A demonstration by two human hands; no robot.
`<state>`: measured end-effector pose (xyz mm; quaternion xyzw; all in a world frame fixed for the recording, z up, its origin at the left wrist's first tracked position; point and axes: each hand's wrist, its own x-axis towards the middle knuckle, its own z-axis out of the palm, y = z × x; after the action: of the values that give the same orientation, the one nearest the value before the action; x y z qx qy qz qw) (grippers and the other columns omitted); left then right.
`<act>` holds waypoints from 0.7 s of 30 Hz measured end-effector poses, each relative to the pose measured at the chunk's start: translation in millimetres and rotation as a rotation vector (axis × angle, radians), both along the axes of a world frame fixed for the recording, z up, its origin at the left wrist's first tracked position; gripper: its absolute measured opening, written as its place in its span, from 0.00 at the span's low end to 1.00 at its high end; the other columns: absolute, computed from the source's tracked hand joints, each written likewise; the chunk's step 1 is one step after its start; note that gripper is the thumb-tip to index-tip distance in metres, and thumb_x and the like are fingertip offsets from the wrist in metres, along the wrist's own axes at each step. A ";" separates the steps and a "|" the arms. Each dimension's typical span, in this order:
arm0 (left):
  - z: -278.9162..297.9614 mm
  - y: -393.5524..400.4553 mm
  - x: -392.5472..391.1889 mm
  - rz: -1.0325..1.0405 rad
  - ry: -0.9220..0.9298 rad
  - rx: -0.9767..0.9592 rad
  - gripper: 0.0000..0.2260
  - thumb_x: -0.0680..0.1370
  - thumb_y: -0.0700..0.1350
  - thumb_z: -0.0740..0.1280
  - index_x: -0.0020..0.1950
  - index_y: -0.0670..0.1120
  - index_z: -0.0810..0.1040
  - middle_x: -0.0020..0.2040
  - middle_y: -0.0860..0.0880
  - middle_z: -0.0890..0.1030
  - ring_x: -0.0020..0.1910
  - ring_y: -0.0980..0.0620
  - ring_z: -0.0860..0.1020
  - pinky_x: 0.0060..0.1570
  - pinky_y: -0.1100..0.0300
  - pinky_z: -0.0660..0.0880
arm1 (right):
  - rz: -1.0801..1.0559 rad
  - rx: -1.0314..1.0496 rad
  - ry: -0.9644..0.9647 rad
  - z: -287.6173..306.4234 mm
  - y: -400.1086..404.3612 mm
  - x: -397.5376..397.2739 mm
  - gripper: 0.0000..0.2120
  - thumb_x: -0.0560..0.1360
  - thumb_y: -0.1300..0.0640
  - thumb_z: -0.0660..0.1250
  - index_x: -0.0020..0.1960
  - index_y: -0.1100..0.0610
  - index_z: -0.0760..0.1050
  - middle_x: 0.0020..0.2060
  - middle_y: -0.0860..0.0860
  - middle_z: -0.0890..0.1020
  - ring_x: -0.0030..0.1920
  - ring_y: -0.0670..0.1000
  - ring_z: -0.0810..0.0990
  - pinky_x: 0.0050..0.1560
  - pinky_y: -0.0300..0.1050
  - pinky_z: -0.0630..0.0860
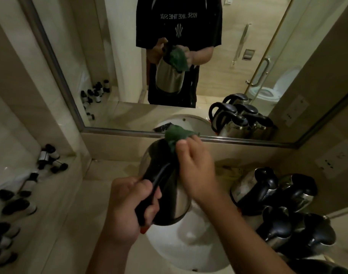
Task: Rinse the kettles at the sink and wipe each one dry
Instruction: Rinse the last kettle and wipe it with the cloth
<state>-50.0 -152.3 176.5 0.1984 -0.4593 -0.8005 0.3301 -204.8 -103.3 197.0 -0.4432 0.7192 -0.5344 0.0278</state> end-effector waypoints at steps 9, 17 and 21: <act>-3.8 1.2 -3.0 0.033 0.073 0.220 0.27 0.50 0.65 0.80 0.30 0.42 0.82 0.26 0.42 0.72 0.18 0.51 0.67 0.20 0.66 0.63 | 0.072 -0.088 0.616 -108.2 44.0 49.7 0.15 0.84 0.53 0.55 0.66 0.53 0.75 0.65 0.50 0.78 0.65 0.56 0.78 0.67 0.59 0.71; -15.7 -10.3 6.1 -0.022 0.101 0.099 0.28 0.62 0.61 0.77 0.35 0.34 0.79 0.22 0.43 0.67 0.18 0.51 0.65 0.23 0.63 0.60 | -0.122 -0.021 -0.232 -115.9 46.2 38.3 0.19 0.85 0.38 0.51 0.55 0.50 0.74 0.48 0.49 0.78 0.49 0.39 0.77 0.51 0.38 0.74; -11.8 -2.0 2.9 -0.062 0.130 0.133 0.28 0.61 0.61 0.78 0.34 0.35 0.80 0.24 0.42 0.66 0.18 0.52 0.65 0.22 0.67 0.63 | -0.108 -0.060 -0.336 -50.9 23.3 5.5 0.13 0.85 0.54 0.55 0.43 0.51 0.71 0.39 0.42 0.74 0.42 0.38 0.73 0.43 0.32 0.69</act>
<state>-47.2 -154.3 164.8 0.1531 -0.3885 -0.8503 0.3205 -199.4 -79.9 146.1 -0.3089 0.7110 -0.6229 0.1054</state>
